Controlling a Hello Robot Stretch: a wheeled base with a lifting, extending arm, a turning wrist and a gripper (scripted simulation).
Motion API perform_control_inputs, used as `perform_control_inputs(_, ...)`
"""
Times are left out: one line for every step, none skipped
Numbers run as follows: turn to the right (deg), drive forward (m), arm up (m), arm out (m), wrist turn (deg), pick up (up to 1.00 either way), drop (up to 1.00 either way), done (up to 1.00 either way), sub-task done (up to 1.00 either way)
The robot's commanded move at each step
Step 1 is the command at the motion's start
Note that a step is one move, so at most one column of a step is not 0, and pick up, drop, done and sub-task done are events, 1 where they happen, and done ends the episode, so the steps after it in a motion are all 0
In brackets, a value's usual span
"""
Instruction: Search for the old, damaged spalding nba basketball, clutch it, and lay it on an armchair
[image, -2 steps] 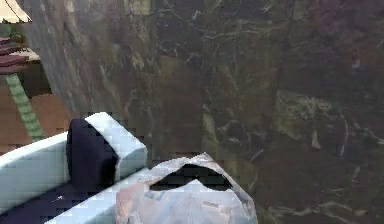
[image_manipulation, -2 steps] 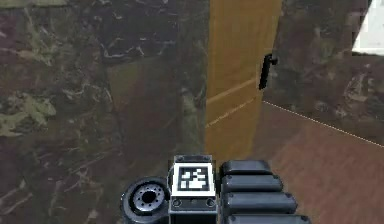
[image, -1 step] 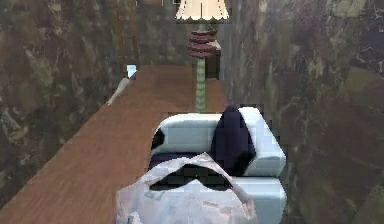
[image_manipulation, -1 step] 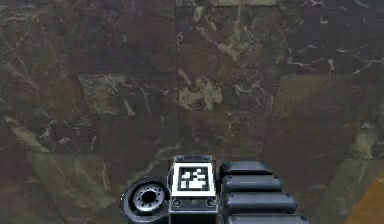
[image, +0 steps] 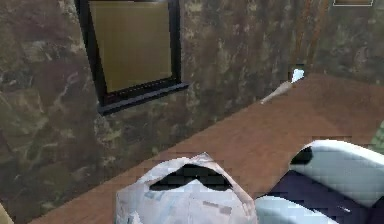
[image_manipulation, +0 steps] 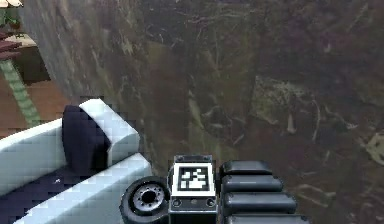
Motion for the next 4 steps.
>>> perform_control_inputs(-21.0, 0.00, 0.00, 0.00, 0.0, 0.00, 0.00, 0.00, 0.00)
perform_control_inputs(0.0, 0.10, 0.00, 0.00, 0.0, 0.00, 0.00, 0.00, 0.00)
perform_control_inputs(3.0, 0.00, 0.00, 0.00, 0.0, 0.00, 0.00, 0.00, 0.00)
perform_control_inputs(36.0, 0.00, 0.00, 0.00, 0.0, 0.00, 0.00, 0.00, 0.00)
